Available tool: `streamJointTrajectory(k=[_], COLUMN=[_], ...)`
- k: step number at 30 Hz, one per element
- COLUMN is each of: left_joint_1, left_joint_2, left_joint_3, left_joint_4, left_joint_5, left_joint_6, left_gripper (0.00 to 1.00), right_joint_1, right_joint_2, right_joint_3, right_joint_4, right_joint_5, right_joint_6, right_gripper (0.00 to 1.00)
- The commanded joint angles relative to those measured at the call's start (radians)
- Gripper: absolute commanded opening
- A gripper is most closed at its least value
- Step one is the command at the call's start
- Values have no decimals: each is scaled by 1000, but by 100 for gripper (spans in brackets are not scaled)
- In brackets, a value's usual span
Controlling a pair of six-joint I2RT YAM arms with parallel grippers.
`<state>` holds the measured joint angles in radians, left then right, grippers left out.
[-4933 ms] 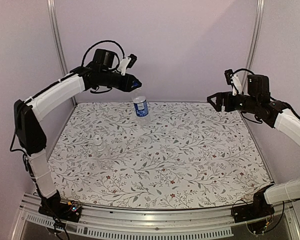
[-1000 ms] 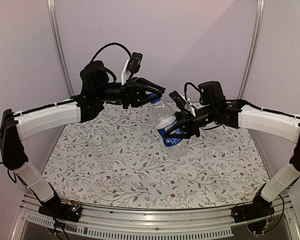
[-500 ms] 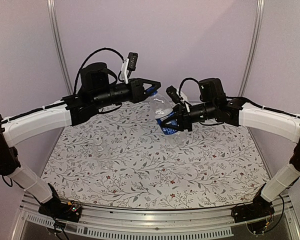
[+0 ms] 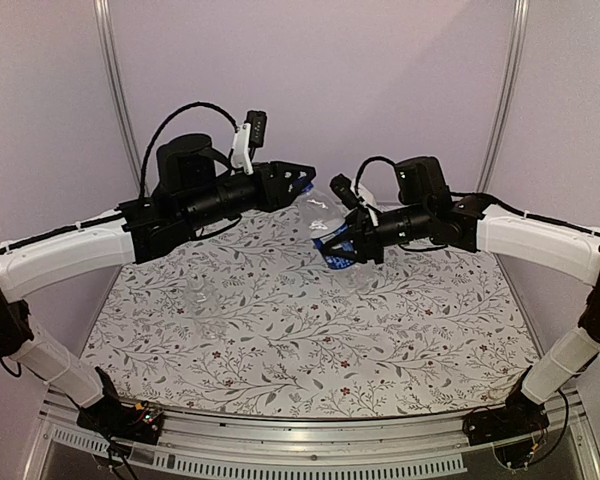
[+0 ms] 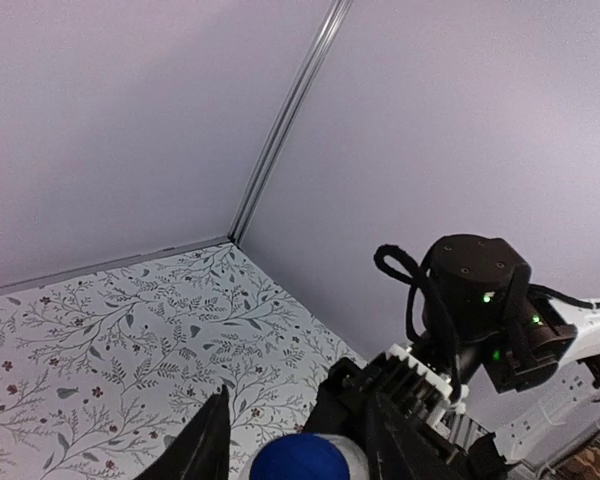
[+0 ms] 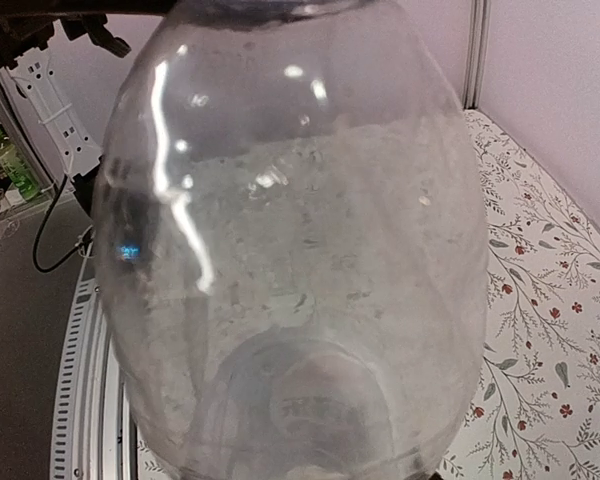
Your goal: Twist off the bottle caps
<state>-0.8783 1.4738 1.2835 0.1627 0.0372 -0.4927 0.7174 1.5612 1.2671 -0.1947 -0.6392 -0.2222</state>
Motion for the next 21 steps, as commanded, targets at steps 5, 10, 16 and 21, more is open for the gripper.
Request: streamJointTrajectory(k=[5,10,16,21], left_joint_1=[76,136,207,209], left_joint_2=[-100,-81,-45,0], left_joint_3=[-46,-17,-25,5], left_joint_4=[108,92,231,278], left_joint_5=[328,587,888,947], left_joint_6=[206,241,135,91], left_gripper=[84,95,94,88], right_joint_1=[-17,-16,-16,-16], right_joint_2=[9,33,37,44], right_joint_3=[27,59,75,76], right_joint_4=[-41,-78,-87,-88], right_joint_5=[-284,-408,-491,-518], right_joint_6=[-25,-38,-34,-28], right_gripper=[30,30,31,31])
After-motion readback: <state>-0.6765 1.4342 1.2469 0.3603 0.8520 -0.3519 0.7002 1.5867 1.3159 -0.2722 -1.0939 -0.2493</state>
